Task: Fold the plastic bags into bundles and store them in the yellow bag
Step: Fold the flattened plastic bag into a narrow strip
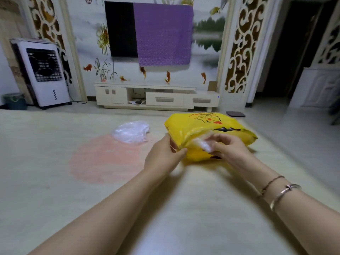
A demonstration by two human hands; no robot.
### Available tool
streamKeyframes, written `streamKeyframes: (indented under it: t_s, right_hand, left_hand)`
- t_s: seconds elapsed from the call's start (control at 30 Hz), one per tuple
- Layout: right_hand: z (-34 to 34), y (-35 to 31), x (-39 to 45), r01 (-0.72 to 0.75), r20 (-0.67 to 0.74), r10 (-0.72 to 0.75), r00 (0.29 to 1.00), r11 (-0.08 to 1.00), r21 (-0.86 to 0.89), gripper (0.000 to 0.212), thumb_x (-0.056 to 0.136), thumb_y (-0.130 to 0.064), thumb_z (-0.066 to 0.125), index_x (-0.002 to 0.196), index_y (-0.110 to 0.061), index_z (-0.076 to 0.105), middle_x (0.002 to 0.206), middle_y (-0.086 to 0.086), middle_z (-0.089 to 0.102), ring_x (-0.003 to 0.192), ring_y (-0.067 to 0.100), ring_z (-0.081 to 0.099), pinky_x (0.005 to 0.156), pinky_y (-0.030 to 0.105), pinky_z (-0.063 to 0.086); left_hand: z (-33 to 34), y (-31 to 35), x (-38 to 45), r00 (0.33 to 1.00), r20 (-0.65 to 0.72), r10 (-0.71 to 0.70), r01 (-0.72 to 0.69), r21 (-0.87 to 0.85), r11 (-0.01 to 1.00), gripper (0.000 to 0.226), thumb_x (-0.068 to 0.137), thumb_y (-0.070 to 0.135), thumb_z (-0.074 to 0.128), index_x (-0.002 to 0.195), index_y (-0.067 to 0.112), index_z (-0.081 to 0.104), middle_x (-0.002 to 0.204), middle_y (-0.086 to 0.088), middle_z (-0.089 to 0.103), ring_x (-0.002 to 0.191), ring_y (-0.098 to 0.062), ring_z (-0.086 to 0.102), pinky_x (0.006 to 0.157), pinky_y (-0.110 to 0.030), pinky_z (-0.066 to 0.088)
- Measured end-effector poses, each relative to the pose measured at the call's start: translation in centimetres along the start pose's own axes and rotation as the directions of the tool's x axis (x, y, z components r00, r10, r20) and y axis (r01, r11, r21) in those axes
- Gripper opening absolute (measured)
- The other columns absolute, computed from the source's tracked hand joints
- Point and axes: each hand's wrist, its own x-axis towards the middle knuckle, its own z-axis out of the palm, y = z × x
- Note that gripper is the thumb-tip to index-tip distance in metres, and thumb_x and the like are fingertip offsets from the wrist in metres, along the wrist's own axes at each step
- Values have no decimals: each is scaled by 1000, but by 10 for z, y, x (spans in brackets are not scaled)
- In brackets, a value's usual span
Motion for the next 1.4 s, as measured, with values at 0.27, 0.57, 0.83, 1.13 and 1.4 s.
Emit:
streamKeyframes:
  t_s: [0.27, 0.57, 0.83, 1.13, 1.4]
  right_hand:
    - [65, -9, 39, -84, 139, 196, 971, 817, -571, 36, 100, -10, 39, 134, -6, 48, 143, 12, 45, 129, 27, 43, 106, 30, 32]
    - [58, 0, 21, -15, 180, 171, 969, 765, -644, 46, 87, -3, 40, 132, -4, 50, 137, 14, 49, 123, 25, 46, 104, 34, 37]
    - [16, -12, -31, 124, 250, 20, 968, 828, -546, 74, 77, 20, 31, 137, -19, 49, 147, 1, 40, 138, 16, 36, 115, 31, 27]
    - [79, -52, -27, 113, 226, -31, 974, 926, -361, 48, 77, 16, 29, 82, -9, 70, 74, 7, 68, 57, 10, 56, 50, 19, 38]
    - [196, -20, 29, 278, 279, -150, 949, 817, -505, 33, 83, -7, 45, 98, -22, 70, 113, 3, 64, 101, 18, 56, 76, 21, 42]
  left_hand:
    - [18, -15, 9, 989, -43, 138, -142, -111, 984, 21, 69, 28, 48, 76, 10, 57, 72, -6, 61, 77, -29, 59, 73, -44, 51]
    - [16, -20, 5, 998, -9, 57, -58, -179, 982, 16, 83, 15, 65, 71, 16, 54, 66, 6, 54, 62, -7, 48, 58, -14, 36]
    - [-22, -7, -1, 947, 308, -88, 191, -321, 928, 17, 78, 16, 77, 79, 19, 61, 84, -3, 66, 80, -13, 61, 77, -19, 49]
    - [-114, -41, -36, 923, 293, -248, 341, -326, 882, 11, 95, 14, 52, 91, 21, 60, 105, 1, 70, 95, -13, 63, 86, -30, 39]
    - [-161, -115, -36, 896, 127, -425, 424, -532, 733, 17, 95, 0, 45, 89, 8, 59, 98, -15, 68, 82, -21, 67, 68, -26, 55]
